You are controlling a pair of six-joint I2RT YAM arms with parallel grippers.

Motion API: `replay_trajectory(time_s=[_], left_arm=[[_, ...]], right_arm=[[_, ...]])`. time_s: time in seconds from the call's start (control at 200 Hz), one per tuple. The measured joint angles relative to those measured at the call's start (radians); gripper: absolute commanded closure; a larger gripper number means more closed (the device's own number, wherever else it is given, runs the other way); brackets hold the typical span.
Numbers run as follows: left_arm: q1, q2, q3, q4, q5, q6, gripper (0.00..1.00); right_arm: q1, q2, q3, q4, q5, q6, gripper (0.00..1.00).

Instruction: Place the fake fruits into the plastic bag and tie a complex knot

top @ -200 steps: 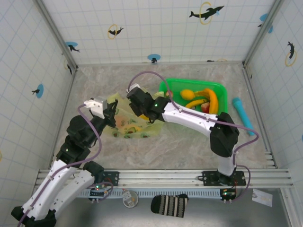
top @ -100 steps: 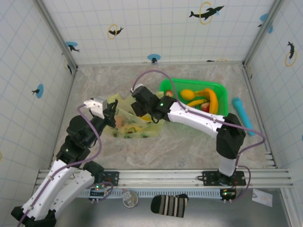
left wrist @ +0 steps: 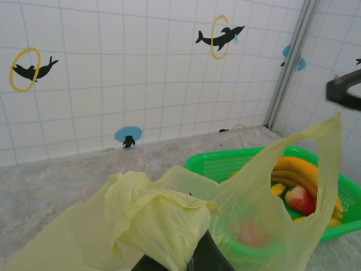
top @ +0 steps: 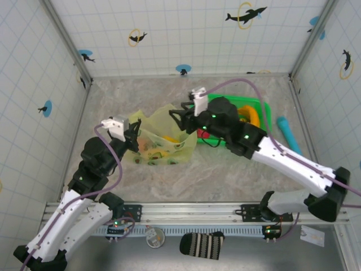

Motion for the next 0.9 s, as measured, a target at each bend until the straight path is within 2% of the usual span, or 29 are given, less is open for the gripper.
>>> replay_trajectory(time_s=[0.26, 0.485, 0.581, 0.656, 0.796, 0.901], left_arm=[[0.0, 0.012, 0.0, -0.001, 0.0, 0.0, 1.0], [0.0, 0.011, 0.0, -0.001, -0.016, 0.0, 1.0], [0.0, 0.011, 0.0, -0.001, -0.019, 0.0, 1.0], [0.0, 0.012, 0.0, -0.002, -0.019, 0.0, 1.0], [0.0, 0.016, 0.0, -0.006, -0.018, 0.0, 1.0], [0.0, 0.019, 0.0, -0.009, -0.018, 0.001, 1.0]], right_arm=[[-0.272, -0.201, -0.248, 0.142, -0.141, 0.151, 0.4], [-0.404, -0.21, -0.3, 0.151, -0.196, 0.233, 0.41], [-0.477, -0.146, -0.3, 0.13, -0.212, 0.274, 0.4], [-0.53, -0.038, -0.3, 0.097, -0.239, 0.306, 0.38], [-0.539, 0.161, -0.275, -0.027, -0.286, 0.304, 0.34], [-0.534, 0.301, -0.155, -0.185, -0.322, 0.222, 0.32]])
